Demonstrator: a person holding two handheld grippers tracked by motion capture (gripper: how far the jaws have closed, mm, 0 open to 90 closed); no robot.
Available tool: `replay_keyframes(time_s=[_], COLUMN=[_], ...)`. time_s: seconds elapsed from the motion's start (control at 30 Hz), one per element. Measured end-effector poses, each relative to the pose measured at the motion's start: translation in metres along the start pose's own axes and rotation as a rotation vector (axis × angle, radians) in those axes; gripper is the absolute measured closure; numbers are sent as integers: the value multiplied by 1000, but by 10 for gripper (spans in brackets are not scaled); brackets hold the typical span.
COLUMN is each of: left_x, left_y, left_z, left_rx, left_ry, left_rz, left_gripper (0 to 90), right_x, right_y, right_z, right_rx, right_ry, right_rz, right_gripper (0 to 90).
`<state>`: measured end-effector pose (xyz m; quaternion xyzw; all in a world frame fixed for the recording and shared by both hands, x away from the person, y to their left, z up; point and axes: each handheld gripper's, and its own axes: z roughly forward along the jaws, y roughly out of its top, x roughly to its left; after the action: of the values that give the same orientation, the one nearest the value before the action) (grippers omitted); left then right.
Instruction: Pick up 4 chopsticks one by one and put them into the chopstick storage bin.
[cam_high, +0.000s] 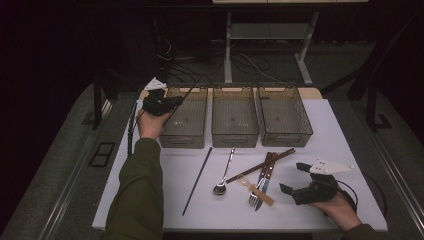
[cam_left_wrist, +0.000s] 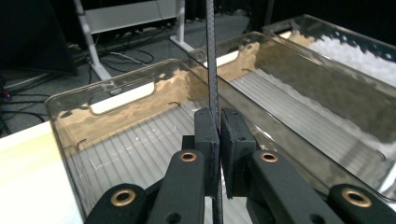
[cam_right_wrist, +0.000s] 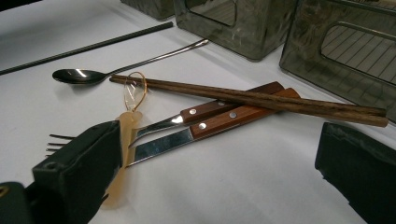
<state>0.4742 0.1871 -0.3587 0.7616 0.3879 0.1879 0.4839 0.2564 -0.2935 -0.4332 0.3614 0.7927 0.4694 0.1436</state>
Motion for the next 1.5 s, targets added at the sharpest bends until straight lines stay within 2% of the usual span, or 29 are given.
replay_keyframes(time_s=[0.4,0.73,0.77,0.8,0.9,1.0,1.1,1.27,1.4,1.5], left_x=[2,4,4,5,4,4,4,-2,-14,-28], left_y=[-9,-20,-20,-21,-20,-19,-18,-15,-12,-8], left_z=[7,12,12,12,10,8,7,3,-1,-6], left_rx=[15,46,42,35,36,33,28,57,94,119], left_ry=[24,35,38,41,49,51,40,11,-3,4], left_rz=[-13,-19,-23,-28,-25,-21,-25,-13,23,78], left_gripper=[859,851,825,757,691,662,594,510,447,413], right_x=[0,0,0,0,0,0,0,0,0,0], right_y=[-1,-1,-1,-1,-1,-1,-1,-1,-1,-1], right_z=[-1,-1,-1,-1,-1,-1,-1,-1,-1,-1], right_rx=[1,2,2,2,1,1,2,5,3,4], right_ry=[-2,-4,-5,-5,-6,-6,-7,-9,-12,-13], right_rz=[5,5,5,5,5,5,6,6,5,3], right_gripper=[10,10,10,10,10,10,10,10,10,10])
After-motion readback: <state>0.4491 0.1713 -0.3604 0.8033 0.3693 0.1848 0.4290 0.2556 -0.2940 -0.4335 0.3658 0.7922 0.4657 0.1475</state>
